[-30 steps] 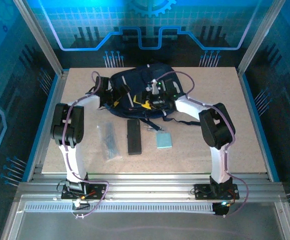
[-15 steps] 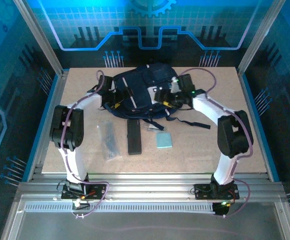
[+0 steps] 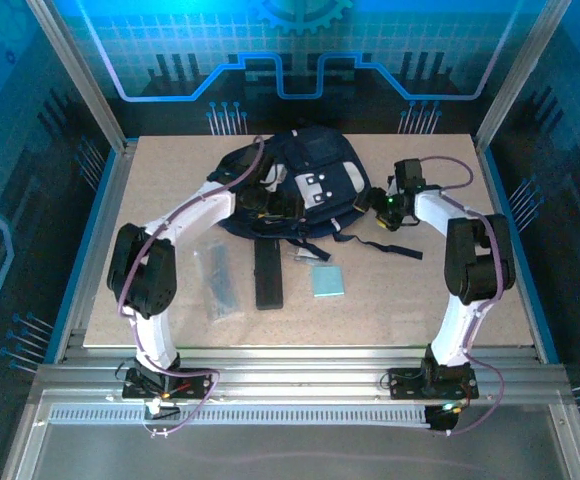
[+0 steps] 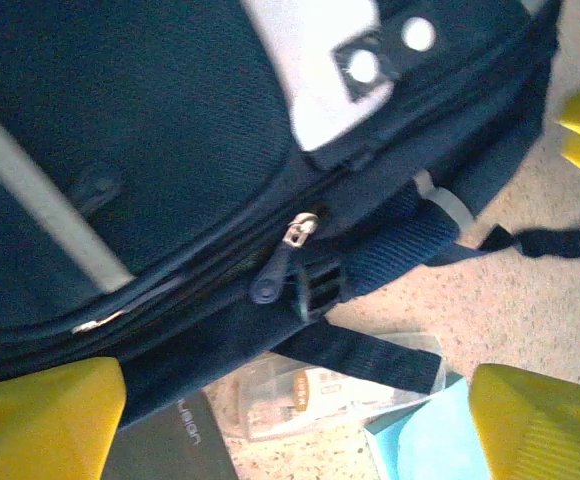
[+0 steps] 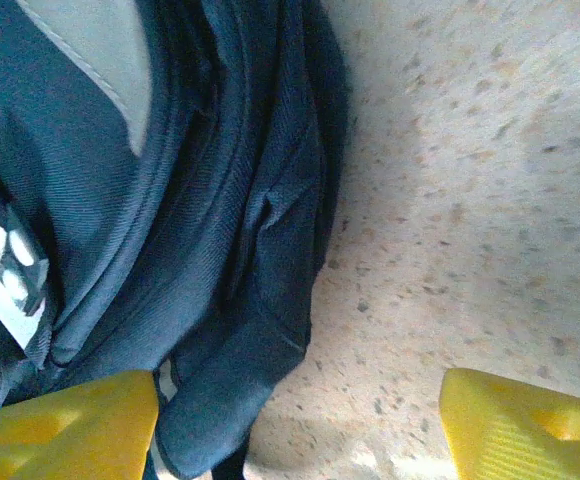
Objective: Pack books, pencil case, and school supplies into a backpack
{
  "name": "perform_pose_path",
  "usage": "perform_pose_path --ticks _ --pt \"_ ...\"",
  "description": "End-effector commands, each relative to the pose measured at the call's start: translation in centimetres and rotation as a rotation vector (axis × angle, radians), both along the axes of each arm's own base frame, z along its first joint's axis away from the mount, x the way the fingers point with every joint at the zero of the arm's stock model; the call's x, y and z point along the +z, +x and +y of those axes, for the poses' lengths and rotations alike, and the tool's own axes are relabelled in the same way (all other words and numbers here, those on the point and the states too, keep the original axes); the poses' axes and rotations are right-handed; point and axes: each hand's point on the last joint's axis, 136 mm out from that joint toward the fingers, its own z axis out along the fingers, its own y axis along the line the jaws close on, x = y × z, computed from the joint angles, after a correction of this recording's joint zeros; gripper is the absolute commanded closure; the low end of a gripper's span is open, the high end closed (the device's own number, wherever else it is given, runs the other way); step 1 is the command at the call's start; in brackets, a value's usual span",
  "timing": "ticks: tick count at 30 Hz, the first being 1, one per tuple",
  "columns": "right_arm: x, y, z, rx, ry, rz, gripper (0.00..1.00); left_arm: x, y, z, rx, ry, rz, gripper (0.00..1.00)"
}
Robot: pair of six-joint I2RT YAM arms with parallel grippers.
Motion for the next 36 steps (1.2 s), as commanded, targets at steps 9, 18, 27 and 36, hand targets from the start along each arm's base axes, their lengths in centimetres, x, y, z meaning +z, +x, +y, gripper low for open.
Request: perform_pose_path --ticks 9,18,27,36 --pt "-3.0 1.2 3.4 -0.033 0.159 0.03 0.65 -4.8 1.7 -2.4 -0.187 0.237 0.015 0.5" --pt "-4.5 0.5 2.9 -0.041 0.169 0.055 0.91 -7.7 3.9 -2.2 -0.175 0.308 0.007 0.66" --pt "-4.3 0.6 2.7 -0.031 0.152 0.052 0.92 -10.9 2.1 -2.4 -0.23 0.332 0.087 0.67" --pt "-3.2 1.0 2.4 -0.025 0.129 0.032 0.94 -15.2 0.7 -0.6 -0.236 0.448 0.229 0.58"
